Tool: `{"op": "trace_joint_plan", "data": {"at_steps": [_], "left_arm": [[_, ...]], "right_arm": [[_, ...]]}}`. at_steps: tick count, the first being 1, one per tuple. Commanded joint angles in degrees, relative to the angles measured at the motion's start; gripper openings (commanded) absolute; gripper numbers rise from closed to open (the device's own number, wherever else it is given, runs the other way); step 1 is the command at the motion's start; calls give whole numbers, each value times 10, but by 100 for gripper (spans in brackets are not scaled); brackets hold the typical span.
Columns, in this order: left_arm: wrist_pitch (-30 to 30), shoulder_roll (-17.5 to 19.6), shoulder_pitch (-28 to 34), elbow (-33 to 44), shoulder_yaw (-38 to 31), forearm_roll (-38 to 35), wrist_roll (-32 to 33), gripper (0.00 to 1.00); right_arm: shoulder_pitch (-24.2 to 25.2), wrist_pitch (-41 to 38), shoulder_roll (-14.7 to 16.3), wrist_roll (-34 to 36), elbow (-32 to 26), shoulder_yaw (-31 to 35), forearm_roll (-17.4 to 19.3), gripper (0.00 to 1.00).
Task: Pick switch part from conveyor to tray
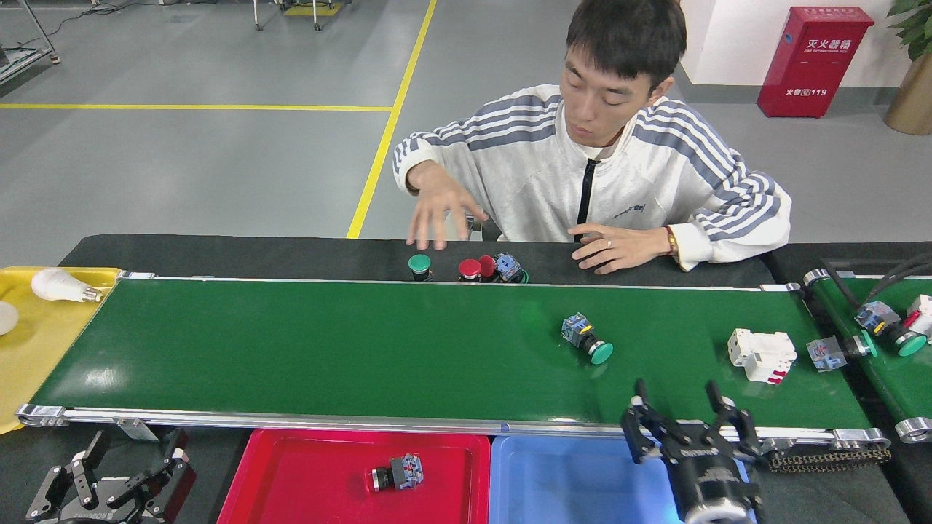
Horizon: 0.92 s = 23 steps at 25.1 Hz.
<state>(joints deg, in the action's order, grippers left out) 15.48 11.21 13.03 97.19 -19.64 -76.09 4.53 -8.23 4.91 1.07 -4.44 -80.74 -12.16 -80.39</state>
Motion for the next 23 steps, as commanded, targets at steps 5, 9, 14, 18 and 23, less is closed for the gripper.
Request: {"op": "trace_joint_plan", "data": {"at_steps": [5,9,14,18,23], "left_arm": [[4,7,-7,5,2,-4,-2,100],[5,7,-10,5,2,-4,-1,100],[6,7,-19,1,6,-3,-1,100],[6,6,-20,2,18,-4,-1,100],[6,7,-20,2,19,-3,-1,100]], "right_arm": [[-84,-6,-9,-8,88,-52,13,100],[-142,-6,-45,-7,162,-65,15,100],[-213,-25,-74,-7,274,-77,17,70],[-224,-59,-75,-7,306,-82,21,15],[-215,-61,-71,-4,282,-84,35,1]]}}
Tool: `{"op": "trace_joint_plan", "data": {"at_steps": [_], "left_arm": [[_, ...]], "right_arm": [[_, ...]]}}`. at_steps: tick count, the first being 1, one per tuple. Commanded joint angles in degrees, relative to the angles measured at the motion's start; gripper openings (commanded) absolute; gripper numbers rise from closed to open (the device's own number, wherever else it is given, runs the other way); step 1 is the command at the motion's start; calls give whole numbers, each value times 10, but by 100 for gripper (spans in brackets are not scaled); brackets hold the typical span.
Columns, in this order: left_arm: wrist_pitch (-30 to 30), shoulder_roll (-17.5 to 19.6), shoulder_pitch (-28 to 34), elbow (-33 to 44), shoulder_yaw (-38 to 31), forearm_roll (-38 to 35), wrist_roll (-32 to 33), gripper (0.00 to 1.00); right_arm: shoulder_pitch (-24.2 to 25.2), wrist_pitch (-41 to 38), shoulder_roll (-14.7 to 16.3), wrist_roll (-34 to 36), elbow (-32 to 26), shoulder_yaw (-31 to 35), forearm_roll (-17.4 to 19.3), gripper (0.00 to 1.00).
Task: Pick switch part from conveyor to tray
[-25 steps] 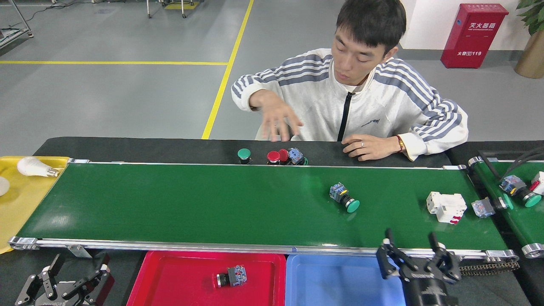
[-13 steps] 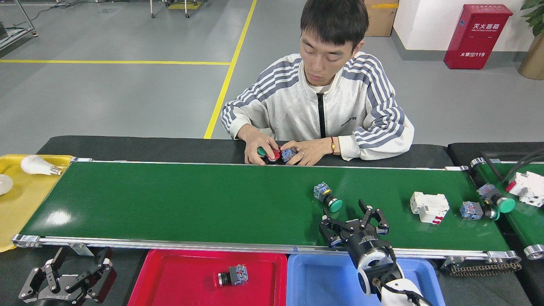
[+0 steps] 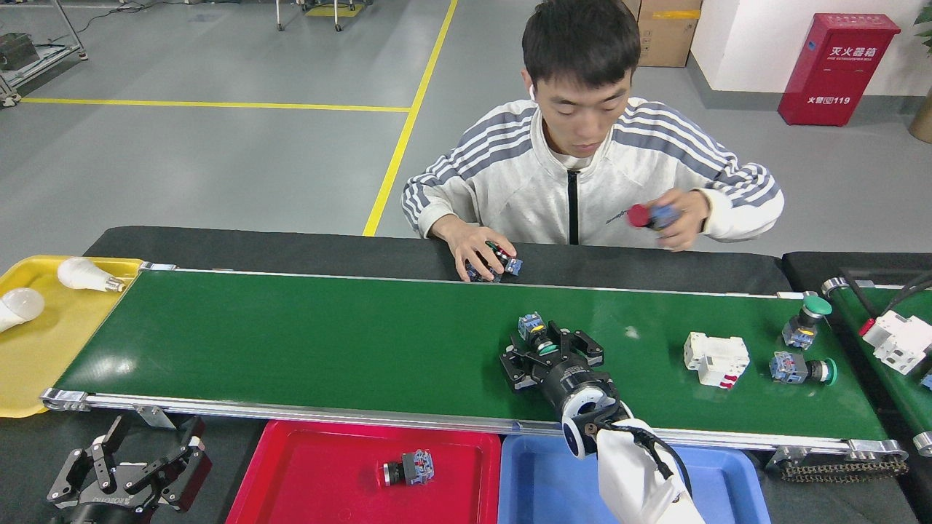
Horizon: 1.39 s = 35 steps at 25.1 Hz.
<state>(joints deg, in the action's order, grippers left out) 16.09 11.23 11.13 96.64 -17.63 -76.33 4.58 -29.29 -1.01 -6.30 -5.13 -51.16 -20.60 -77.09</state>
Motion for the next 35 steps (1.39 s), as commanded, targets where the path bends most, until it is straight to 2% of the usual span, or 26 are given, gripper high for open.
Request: {"op": "trace_joint_plan", "data": {"at_steps": [1,2,6,8,9,10,17,19,21,23,25,27,32,35], "left_arm": [[1,7,-1,6,-1,0,-2,100],[0,8,-1,4,-2,0,-2,100],[-1,8,-4,0,-6,0,-2,100],[0,7,-1,6,-4,2,-2,100],[1,6,-1,7,-2,1,-2,100],[1,7,-3,6,-1,0,-2,100],[1,6,-4,7,-5,1,-4,100],[1,7,-2,5,-5,0,-4,100],[2,7,-2,0,-5,0,-4,100],[3,7,-1,2,-4,0,-3,100],[10,5,1,7,-2,1,-3,100],[31,4,1,11,-2,0,-2,100],[43,4,0,12,-1,0,-1,100],[44,2,0,14,2,-1,-1,100]], "right_arm": [[7,-7,3,4,-37,0,3,1],[21,-26,5,4,-62,-1,3,1],[108,-222,27,-1,-199,-4,3,1],[160,-265,30,0,-262,-9,0,5],[185,-290,37,-1,-288,-22,-3,46],[192,-311,43,-1,-300,-35,-3,100],[205,-318,43,-14,-320,-36,3,100],[236,-267,43,-13,-347,16,9,100],[288,-199,43,-12,-394,79,10,100],[358,-90,39,-3,-450,152,11,100],[408,6,22,50,-469,207,12,100],[440,45,15,117,-470,238,20,100],[430,84,15,83,-469,259,27,100],[384,106,20,58,-453,254,4,100]]}}
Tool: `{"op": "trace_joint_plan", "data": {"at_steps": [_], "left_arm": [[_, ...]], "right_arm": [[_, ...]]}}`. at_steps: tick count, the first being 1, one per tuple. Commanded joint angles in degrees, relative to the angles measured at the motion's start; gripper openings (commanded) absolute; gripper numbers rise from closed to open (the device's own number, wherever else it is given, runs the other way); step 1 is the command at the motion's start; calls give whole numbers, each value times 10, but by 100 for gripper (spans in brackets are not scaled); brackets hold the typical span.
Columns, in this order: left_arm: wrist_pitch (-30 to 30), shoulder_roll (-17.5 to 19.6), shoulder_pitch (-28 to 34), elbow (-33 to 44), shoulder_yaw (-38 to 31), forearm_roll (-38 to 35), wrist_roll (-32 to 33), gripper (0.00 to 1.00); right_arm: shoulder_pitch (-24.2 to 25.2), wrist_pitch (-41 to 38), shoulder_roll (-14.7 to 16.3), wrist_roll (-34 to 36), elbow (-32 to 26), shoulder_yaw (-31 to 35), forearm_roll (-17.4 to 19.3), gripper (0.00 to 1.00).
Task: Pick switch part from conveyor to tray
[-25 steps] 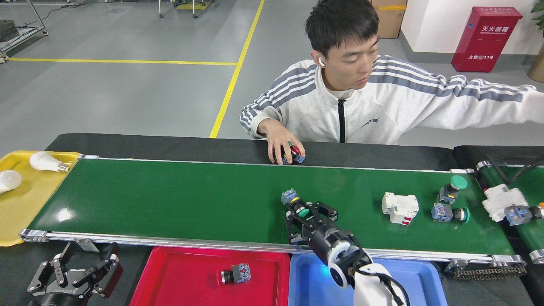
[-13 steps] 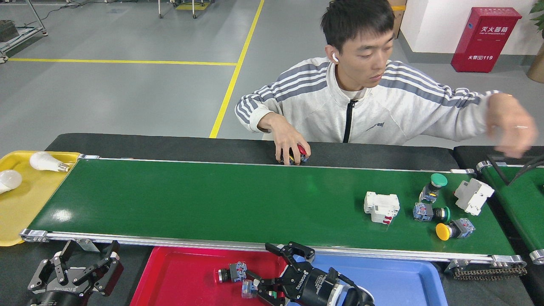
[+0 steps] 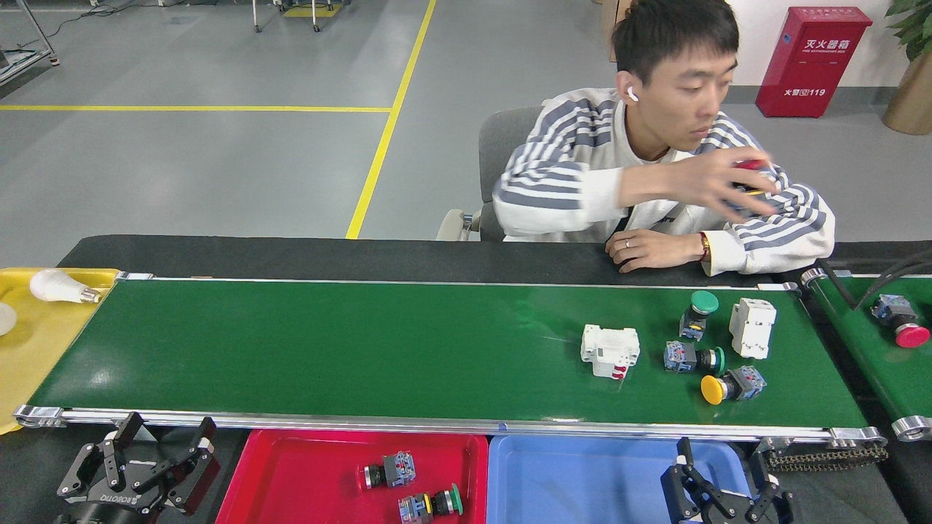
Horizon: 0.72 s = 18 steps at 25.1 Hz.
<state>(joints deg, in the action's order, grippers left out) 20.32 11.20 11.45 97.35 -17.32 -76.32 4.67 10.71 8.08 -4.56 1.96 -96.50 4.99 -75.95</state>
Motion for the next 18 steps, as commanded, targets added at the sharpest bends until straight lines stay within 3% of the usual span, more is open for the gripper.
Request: {"op": "trace_joint_plan", "data": {"at_steps": [1,4,10,18], "left_arm": [[2,1,-3,7,-2,-1,-2,100],[1,2,-7,3,-3,-1,-2,100],[2,0,-5,4,-2,-2,-1,100],[2,0,-13,-1,-1,-3,0,100]], "right_arm": [[-29,16,1,-27,11,-10,-20,100],[-63,18,-4,-54,44,-38,-46,100],[-95,71,1,-56,74,-76,-46,100],[-162,101,2,-60,156,-102,-46,100]]}}
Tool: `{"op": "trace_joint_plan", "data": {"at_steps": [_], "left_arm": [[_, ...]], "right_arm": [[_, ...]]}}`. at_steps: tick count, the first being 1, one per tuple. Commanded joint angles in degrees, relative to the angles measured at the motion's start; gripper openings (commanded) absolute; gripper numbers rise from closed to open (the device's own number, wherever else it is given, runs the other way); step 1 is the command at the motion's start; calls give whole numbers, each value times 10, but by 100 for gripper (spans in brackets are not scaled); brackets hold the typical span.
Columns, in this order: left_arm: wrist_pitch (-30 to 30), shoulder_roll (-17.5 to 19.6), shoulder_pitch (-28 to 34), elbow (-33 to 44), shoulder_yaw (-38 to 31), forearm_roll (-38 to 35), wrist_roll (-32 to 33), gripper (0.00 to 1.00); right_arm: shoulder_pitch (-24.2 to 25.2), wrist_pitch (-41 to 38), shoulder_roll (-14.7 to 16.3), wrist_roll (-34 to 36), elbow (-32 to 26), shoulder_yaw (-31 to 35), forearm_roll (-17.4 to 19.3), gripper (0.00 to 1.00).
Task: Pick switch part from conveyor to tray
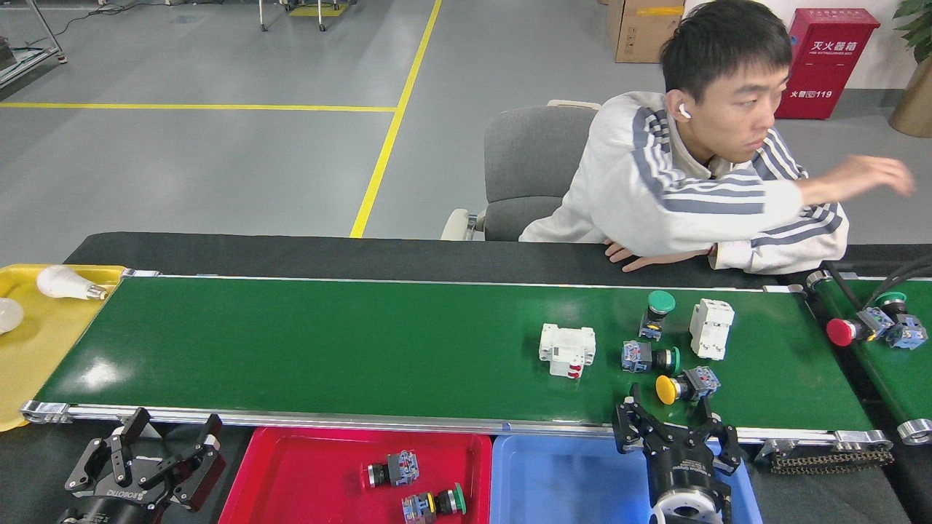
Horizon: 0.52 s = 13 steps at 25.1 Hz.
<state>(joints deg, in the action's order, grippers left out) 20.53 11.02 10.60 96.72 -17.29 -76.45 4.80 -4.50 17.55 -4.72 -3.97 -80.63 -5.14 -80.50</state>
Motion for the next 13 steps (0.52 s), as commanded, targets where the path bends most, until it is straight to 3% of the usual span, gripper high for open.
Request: {"op": "trace_joint_plan", "data": {"at_steps": [1,6,11,13], "left_arm": [[0,3,-5,3,-2,-2,-1,100],[0,6,-15,-8,-1,-1,-1,100],[1,6,-15,-12,-2,-5,-1,100],[1,8,-16,-13,-1,-5,-1,100]], "right_arm": [[-9,6,4,-2,-2,0,0,100],[-17,5,23,-14,8,0,5,100],[-54,7,31,-27,38,0,7,99],[-67,6,31,-35,52,0,7,90]]}}
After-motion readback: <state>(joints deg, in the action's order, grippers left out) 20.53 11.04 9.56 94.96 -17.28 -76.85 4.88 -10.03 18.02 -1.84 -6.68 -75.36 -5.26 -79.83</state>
